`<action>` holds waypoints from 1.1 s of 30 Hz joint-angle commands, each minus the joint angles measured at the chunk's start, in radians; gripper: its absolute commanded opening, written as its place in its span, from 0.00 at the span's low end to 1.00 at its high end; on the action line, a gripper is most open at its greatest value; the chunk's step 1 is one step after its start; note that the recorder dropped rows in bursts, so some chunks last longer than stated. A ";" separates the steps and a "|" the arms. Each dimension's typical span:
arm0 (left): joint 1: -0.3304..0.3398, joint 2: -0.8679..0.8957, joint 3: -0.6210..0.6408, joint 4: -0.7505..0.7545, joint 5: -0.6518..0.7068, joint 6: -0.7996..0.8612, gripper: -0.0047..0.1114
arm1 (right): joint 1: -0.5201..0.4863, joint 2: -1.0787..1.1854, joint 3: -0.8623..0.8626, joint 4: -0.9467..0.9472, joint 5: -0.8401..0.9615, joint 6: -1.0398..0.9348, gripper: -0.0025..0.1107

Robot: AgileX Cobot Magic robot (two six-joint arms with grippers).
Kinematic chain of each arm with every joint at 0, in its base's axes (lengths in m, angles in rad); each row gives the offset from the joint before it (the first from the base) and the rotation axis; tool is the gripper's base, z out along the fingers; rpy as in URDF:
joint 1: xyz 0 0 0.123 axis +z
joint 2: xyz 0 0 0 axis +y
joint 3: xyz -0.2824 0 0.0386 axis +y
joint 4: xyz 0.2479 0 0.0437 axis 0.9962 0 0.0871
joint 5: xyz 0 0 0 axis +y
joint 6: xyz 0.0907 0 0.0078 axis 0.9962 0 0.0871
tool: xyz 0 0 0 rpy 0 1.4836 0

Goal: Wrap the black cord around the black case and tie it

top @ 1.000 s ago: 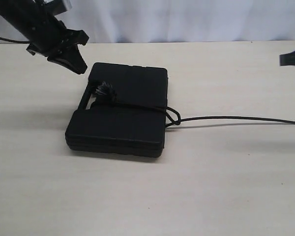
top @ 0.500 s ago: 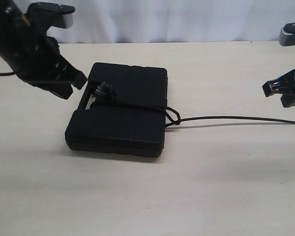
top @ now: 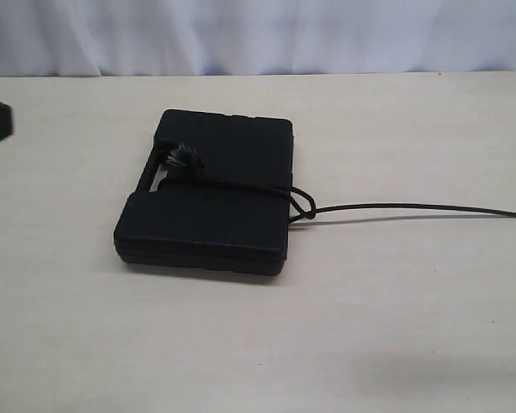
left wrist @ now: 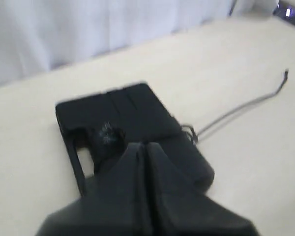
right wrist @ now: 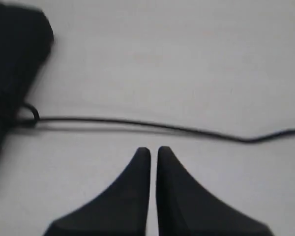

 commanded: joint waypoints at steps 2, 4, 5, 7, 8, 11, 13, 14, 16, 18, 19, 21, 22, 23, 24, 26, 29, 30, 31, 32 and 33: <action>-0.008 -0.309 0.173 -0.053 -0.253 0.007 0.04 | 0.001 -0.274 0.125 0.008 -0.218 -0.038 0.06; -0.008 -0.405 0.216 -0.073 -0.287 0.007 0.04 | 0.001 -0.360 0.172 0.008 -0.283 -0.038 0.06; -0.008 -0.444 0.235 -0.078 -0.294 0.007 0.04 | 0.001 -0.410 0.209 0.008 -0.330 -0.038 0.06; -0.008 -0.533 0.285 -0.078 -0.298 0.007 0.04 | 0.001 -0.501 0.298 0.040 -0.448 -0.036 0.06; -0.008 -0.555 0.307 -0.076 -0.313 0.007 0.04 | 0.001 -0.520 0.330 0.060 -0.476 -0.036 0.06; -0.008 -0.628 0.391 -0.076 -0.416 0.000 0.04 | 0.001 -0.562 0.417 0.133 -0.578 -0.036 0.06; -0.008 -0.649 0.477 -0.078 -0.466 -0.016 0.04 | 0.001 -0.570 0.484 0.228 -0.602 -0.036 0.06; -0.008 -0.649 0.508 -0.076 -0.476 -0.016 0.04 | 0.001 -0.570 0.503 0.254 -0.602 -0.036 0.06; -0.008 -0.649 0.565 -0.046 -0.474 -0.014 0.04 | 0.001 -0.570 0.538 0.335 -0.585 -0.036 0.06; -0.008 -0.649 0.578 -0.016 -0.474 -0.016 0.04 | 0.001 -0.570 0.559 0.352 -0.582 -0.036 0.06; -0.008 -0.649 0.578 -0.014 -0.428 -0.016 0.04 | 0.001 -0.570 0.559 0.352 -0.584 -0.036 0.06; -0.008 -0.649 0.578 -0.014 -0.409 -0.016 0.04 | 0.001 -0.570 0.559 0.352 -0.584 -0.036 0.06; -0.008 -0.649 0.578 -0.016 -0.398 -0.016 0.04 | 0.001 -0.570 0.559 0.352 -0.584 -0.036 0.06; -0.008 -0.649 0.578 -0.016 -0.387 -0.016 0.04 | 0.001 -0.570 0.559 0.352 -0.584 -0.036 0.06; -0.008 -0.649 0.578 -0.016 -0.367 -0.016 0.04 | 0.001 -0.570 0.559 0.352 -0.584 -0.036 0.06; -0.008 -0.649 0.578 -0.016 -0.326 -0.016 0.04 | 0.011 -0.570 0.559 0.352 -0.584 -0.036 0.06; -0.008 -0.649 0.578 -0.016 -0.295 -0.016 0.04 | 0.049 -0.570 0.628 0.352 -0.694 -0.036 0.06; -0.008 -0.649 0.578 -0.016 -0.295 -0.016 0.04 | 0.049 -0.570 0.661 0.352 -0.768 -0.036 0.06; -0.008 -0.649 0.578 -0.016 -0.295 -0.016 0.04 | 0.049 -0.570 0.661 0.355 -0.773 -0.038 0.06; -0.008 -0.649 0.578 -0.012 -0.292 -0.016 0.04 | 0.046 -0.576 0.661 0.370 -0.698 -0.038 0.06; -0.008 -0.649 0.578 -0.015 -0.288 -0.016 0.04 | 0.046 -0.586 0.661 0.355 -0.674 -0.038 0.06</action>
